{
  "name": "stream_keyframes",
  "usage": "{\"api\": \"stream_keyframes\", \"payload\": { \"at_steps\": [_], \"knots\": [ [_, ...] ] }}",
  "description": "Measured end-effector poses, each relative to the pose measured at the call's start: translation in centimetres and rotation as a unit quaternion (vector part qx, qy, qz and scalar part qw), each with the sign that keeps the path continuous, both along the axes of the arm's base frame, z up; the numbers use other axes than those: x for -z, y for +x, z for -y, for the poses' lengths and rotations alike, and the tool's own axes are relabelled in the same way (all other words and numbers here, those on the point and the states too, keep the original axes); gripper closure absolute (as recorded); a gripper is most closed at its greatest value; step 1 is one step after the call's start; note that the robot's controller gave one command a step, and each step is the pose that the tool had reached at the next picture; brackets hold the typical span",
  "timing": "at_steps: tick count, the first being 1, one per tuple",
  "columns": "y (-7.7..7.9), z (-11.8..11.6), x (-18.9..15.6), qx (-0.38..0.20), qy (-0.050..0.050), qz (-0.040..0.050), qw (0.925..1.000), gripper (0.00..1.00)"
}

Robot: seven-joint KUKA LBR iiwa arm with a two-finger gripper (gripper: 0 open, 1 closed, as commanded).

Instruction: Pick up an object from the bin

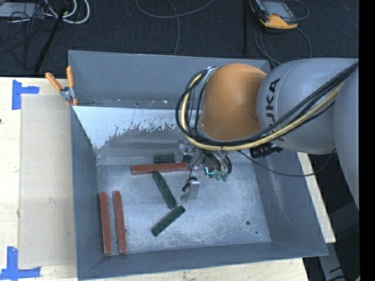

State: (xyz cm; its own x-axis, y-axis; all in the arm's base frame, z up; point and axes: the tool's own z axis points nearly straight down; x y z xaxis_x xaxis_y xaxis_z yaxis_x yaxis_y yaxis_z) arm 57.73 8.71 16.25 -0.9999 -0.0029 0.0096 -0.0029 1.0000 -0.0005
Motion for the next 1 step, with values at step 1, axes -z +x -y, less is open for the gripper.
{"api": "stream_keyframes", "payload": {
  "at_steps": [1],
  "knots": [
    [-4.15,-2.07,9.30,-0.141,0.001,0.0063,0.9901,0.00]
  ]
}}
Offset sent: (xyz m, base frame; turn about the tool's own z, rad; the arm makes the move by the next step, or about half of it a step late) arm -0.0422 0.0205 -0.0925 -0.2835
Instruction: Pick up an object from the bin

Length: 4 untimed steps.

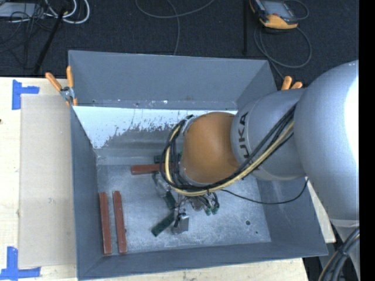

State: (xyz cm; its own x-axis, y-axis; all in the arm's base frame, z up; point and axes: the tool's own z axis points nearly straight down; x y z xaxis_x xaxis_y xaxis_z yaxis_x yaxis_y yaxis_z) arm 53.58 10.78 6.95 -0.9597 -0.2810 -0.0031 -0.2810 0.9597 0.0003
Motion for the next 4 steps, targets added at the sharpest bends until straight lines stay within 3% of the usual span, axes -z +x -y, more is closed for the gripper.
{"api": "stream_keyframes", "payload": {
  "at_steps": [1,2,3,4],
  "knots": [
    [-2.5,-0.6,-3.1,-0.062,-0.001,-0.0024,0.9981,0.00],
    [-3.0,-0.2,-5.4,-0.103,0.000,-0.0006,0.9947,0.00],
    [-2.8,-1.1,0.2,-0.229,-0.001,-0.0042,0.9733,0.00],
    [-2.9,-1.2,0.2,-0.228,0.000,-0.0025,0.9737,0.00]
  ]
}}
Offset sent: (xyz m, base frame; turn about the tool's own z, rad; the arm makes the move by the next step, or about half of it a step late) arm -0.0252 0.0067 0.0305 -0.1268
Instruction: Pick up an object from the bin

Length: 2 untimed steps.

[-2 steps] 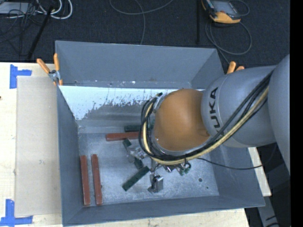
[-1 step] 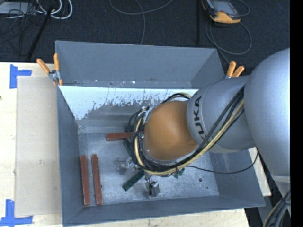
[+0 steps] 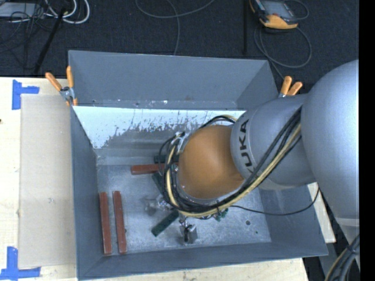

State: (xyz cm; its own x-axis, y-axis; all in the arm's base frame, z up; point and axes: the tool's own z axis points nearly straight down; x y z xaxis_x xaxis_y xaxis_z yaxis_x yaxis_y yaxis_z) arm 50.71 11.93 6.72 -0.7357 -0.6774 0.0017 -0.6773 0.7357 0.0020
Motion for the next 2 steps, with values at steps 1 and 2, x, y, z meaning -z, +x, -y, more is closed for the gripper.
{"api": "stream_keyframes", "payload": {
  "at_steps": [1,2],
  "knots": [
    [0.04,0.01,-0.06,0.001,0.000,0.0005,1.0000,1.00],
    [0.04,0.00,-0.78,0.004,0.001,0.0014,1.0000,1.00]
  ]
}}
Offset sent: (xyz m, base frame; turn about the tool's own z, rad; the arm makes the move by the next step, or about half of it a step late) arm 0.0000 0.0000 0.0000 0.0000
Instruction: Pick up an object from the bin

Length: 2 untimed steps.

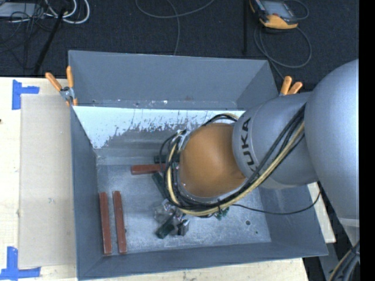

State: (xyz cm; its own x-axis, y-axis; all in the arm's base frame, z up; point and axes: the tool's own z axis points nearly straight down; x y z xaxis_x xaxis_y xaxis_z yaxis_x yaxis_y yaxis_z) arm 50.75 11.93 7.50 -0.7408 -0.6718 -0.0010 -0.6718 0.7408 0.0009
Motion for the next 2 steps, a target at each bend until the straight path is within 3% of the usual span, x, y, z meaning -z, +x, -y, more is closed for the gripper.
{"api": "stream_keyframes", "payload": {
  "at_steps": [2],
  "knots": [
    [0.1,-0.2,-6.2,0.005,0.000,0.0014,1.0000,1.00]
  ]
}}
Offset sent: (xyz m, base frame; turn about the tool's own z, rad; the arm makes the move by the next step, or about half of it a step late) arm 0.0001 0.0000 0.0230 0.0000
